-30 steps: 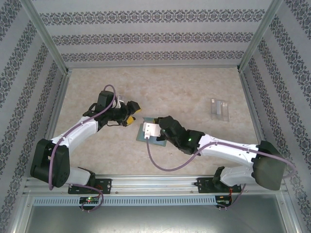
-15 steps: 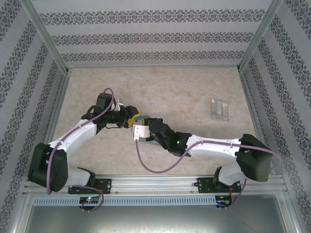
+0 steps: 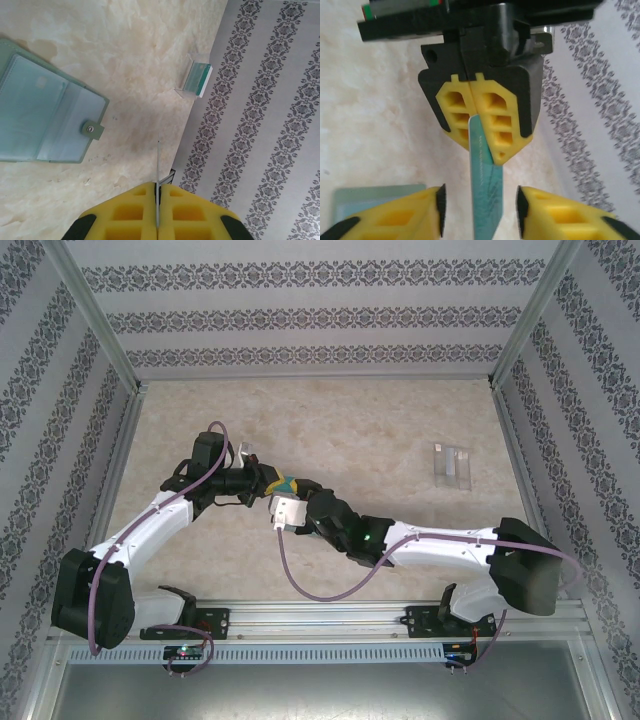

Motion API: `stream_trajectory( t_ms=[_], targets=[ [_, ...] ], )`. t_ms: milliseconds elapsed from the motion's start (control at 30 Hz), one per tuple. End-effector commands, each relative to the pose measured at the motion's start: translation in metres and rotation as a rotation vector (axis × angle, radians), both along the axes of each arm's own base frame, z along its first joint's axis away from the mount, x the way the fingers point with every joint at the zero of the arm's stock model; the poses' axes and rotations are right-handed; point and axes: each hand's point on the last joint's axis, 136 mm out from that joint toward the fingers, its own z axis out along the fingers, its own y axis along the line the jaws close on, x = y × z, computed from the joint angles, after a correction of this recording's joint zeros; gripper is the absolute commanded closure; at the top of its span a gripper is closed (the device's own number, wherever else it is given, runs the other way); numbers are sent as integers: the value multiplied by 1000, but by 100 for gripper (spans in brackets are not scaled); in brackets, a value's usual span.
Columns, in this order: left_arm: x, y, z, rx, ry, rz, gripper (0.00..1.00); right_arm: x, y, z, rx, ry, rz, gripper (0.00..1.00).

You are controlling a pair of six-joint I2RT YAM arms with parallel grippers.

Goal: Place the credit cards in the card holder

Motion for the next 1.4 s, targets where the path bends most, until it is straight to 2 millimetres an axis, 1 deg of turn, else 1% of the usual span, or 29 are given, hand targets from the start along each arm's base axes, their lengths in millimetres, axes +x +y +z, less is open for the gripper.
stream_trajectory(
  t_ms=[0,33,67,133,233,267,300,333,367,400,500,567,600,700,767,833,867,900,967,1100,1233,1367],
  targets=[
    [2,5,13,61,-83,-18,100,-21,-7,19,219,125,24,40],
    [3,8,13,96,-108,-22,100,-27,-10,21,278,179,36,34],
    [6,13,14,142,-147,-16,100,-33,-12,22,360,256,60,32],
    [12,23,22,194,-233,32,99,-32,-18,26,538,397,46,31],
    [23,41,37,202,-350,190,100,-12,-33,36,890,626,-115,31],
    [25,47,44,190,-385,250,100,-2,-40,38,1014,721,-218,32],
    [27,54,48,182,-408,301,100,7,-47,35,1129,831,-339,30],
    [27,59,52,182,-428,336,100,11,-48,37,1233,935,-394,27],
    [28,64,56,189,-445,367,100,11,-41,46,1328,1029,-384,27],
    [29,69,59,199,-456,393,100,12,-32,57,1391,1088,-337,27],
    [30,70,67,189,-471,411,100,16,-3,86,1485,1215,-226,22],
    [32,67,67,173,-461,402,100,22,18,90,1514,1321,-225,21],
    [33,65,64,174,-449,396,100,29,27,91,1558,1377,-225,22],
    [37,63,60,134,-416,416,100,48,45,86,1798,1573,-227,26],
    [39,62,63,81,-406,442,100,53,53,87,1932,1652,-175,31],
    [41,64,66,60,-404,467,100,57,62,75,1986,1749,-185,34],
    [41,65,65,60,-398,478,100,58,64,72,2000,1763,-182,37],
    [40,68,65,61,-396,492,100,59,65,71,2015,1767,-173,38],
    [39,72,65,62,-394,517,100,59,66,72,2027,1764,-174,38],
    [35,81,62,86,-401,554,100,57,58,73,2018,1718,-204,38],
    [32,91,61,131,-415,590,100,56,57,64,2010,1742,-247,38],
    [30,98,60,144,-422,623,100,54,63,52,1987,1761,-292,39]
  ],
)
